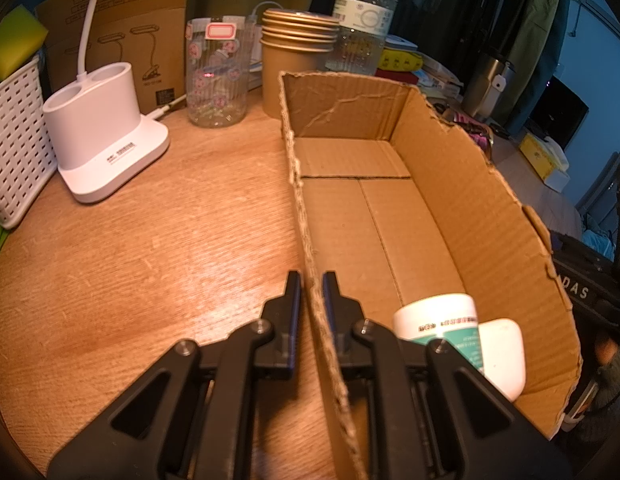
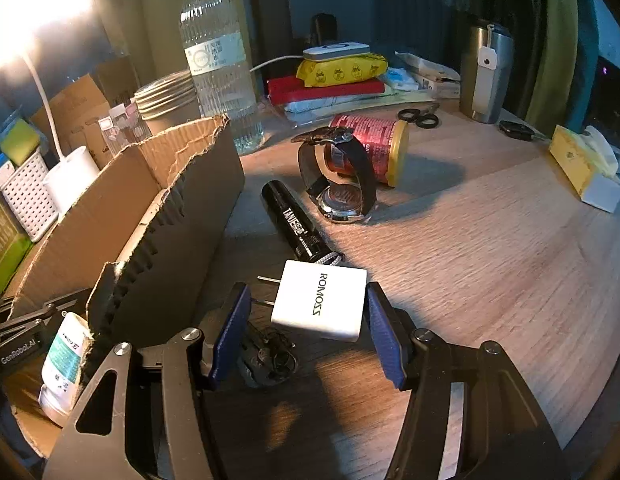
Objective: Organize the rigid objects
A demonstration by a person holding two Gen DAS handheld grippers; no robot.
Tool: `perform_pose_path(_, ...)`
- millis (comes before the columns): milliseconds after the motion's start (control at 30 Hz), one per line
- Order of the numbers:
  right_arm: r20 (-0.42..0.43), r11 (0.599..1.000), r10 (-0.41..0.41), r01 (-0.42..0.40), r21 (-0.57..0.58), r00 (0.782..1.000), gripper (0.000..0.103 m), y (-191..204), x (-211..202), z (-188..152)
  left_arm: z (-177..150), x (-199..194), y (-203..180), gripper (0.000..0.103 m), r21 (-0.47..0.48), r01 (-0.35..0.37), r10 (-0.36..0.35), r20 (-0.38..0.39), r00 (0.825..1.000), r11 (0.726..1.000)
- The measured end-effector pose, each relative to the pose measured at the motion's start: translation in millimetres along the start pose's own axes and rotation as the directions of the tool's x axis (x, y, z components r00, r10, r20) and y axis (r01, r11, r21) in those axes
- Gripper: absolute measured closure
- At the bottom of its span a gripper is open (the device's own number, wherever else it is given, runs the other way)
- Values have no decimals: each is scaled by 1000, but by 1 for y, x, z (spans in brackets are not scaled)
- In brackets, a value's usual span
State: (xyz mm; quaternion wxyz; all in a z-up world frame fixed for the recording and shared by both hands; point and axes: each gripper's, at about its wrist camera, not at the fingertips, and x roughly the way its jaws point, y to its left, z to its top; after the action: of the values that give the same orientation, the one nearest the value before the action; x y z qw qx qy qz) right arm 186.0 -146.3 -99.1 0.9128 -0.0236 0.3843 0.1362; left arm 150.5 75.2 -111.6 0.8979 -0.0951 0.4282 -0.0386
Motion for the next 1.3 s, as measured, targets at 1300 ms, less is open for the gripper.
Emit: perform_pose_path(1300,184,994,94,-83,-65,978,42,35,-79,14,0,0,0,91,0,0,0,0,1000,1000)
